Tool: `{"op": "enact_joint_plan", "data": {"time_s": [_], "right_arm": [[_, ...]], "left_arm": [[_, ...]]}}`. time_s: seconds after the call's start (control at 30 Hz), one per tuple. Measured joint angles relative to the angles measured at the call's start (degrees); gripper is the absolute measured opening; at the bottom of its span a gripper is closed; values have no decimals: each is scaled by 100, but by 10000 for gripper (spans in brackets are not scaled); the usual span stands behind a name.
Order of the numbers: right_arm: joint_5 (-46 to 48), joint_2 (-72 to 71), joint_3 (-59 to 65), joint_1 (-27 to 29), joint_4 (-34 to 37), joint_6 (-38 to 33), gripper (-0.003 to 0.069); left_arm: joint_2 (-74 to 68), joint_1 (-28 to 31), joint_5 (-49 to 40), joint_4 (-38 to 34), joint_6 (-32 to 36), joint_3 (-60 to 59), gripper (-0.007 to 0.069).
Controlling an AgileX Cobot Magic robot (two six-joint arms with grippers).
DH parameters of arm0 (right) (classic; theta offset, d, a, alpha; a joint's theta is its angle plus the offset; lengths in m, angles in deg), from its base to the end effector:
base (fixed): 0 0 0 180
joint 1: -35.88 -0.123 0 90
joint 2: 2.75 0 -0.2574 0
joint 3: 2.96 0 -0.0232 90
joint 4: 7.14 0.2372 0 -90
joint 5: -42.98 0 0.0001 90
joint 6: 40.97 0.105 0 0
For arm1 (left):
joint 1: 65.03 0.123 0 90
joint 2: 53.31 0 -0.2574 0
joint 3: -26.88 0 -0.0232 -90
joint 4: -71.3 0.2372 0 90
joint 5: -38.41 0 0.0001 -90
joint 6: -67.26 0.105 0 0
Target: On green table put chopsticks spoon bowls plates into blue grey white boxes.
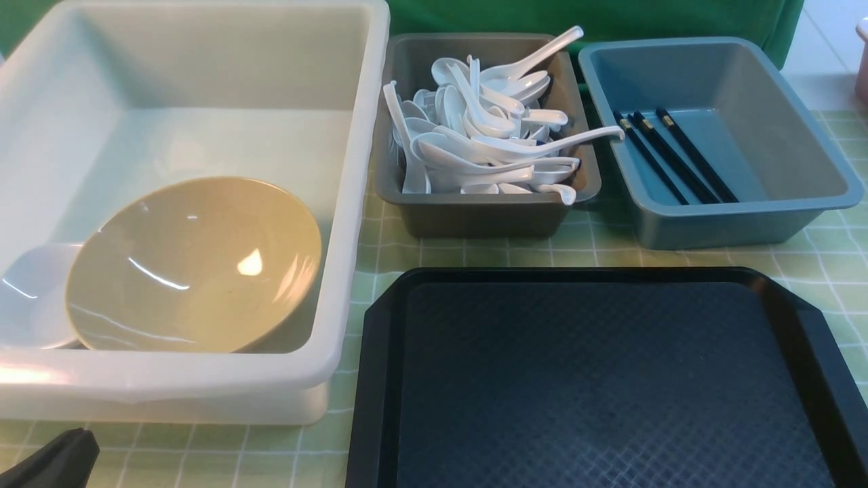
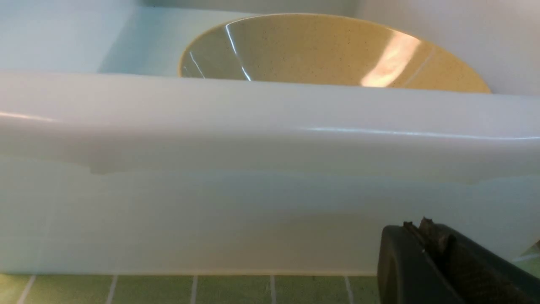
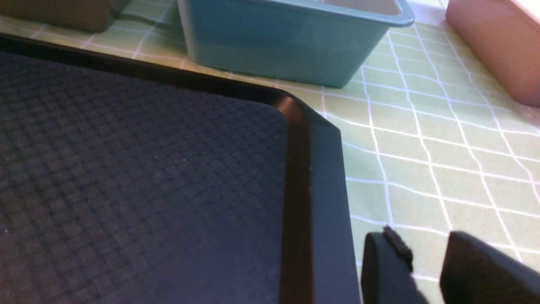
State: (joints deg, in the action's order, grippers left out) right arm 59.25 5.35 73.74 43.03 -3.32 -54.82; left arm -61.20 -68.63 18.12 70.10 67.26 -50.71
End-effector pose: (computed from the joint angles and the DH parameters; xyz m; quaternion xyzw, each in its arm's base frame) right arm 0.0819 -0.0083 0.1837 -0.0264 0.7714 -0.0887 0.6296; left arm 0.0805 -0.0058 0.1715 0.0194 0.7972 -0.0278 0.6028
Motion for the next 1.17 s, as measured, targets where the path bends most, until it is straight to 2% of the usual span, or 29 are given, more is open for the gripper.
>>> {"op": "enact_joint_plan", "data": {"time_s": [1.17], "right_arm": [[-4,0,5,0,0,-1,233]], "left_arm": [[0,0,0,2,-68,0,-1]]}}
